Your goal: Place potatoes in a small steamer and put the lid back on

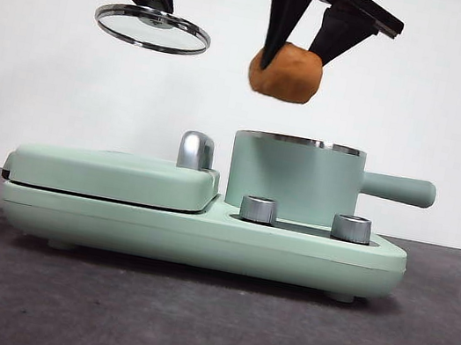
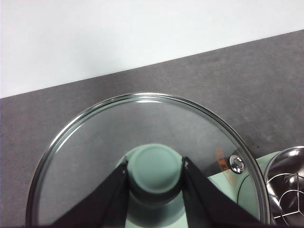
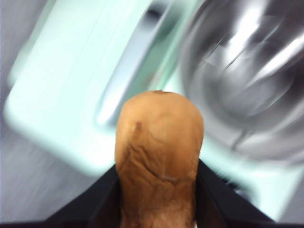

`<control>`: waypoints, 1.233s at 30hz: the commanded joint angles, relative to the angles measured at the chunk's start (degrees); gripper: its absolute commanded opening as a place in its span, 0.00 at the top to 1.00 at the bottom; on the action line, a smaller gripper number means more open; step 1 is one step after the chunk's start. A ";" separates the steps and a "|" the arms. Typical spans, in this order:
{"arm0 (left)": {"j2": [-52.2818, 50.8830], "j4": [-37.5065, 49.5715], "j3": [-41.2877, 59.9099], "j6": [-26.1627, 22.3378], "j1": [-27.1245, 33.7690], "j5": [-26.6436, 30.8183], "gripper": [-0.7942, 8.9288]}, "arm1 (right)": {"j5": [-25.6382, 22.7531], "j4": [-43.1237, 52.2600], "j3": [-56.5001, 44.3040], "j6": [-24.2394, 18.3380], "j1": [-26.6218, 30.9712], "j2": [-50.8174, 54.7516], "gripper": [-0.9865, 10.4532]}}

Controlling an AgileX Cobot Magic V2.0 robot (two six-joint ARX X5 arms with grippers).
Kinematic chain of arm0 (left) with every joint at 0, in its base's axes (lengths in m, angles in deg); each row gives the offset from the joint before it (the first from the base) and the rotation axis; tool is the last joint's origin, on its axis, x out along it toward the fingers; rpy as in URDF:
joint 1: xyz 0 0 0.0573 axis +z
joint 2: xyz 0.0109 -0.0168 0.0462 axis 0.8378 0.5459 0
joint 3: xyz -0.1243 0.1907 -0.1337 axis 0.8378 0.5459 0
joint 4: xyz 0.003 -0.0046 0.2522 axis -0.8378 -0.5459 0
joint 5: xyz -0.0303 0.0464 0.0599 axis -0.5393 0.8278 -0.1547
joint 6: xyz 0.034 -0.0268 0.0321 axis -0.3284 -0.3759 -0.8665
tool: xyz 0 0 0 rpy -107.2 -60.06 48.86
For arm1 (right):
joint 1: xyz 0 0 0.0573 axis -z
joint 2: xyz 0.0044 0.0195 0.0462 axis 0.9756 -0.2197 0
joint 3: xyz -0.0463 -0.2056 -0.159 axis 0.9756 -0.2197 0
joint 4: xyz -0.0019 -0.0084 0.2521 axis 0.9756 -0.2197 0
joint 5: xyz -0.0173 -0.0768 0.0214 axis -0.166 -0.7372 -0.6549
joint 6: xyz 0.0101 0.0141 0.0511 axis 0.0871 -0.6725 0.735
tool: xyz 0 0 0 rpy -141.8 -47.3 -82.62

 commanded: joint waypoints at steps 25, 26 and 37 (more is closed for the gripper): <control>-0.52 1.22 0.92 0.26 -0.61 -0.11 0.90 | -0.87 -4.09 15.80 -7.96 8.00 -20.68 0.76; -0.52 1.07 0.92 0.31 -0.74 -0.11 0.90 | -0.87 -3.91 15.80 -7.96 8.00 -20.68 0.73; -0.52 0.20 0.92 1.09 -5.29 -0.11 0.90 | -1.05 -5.53 16.59 -9.29 9.18 -18.91 0.54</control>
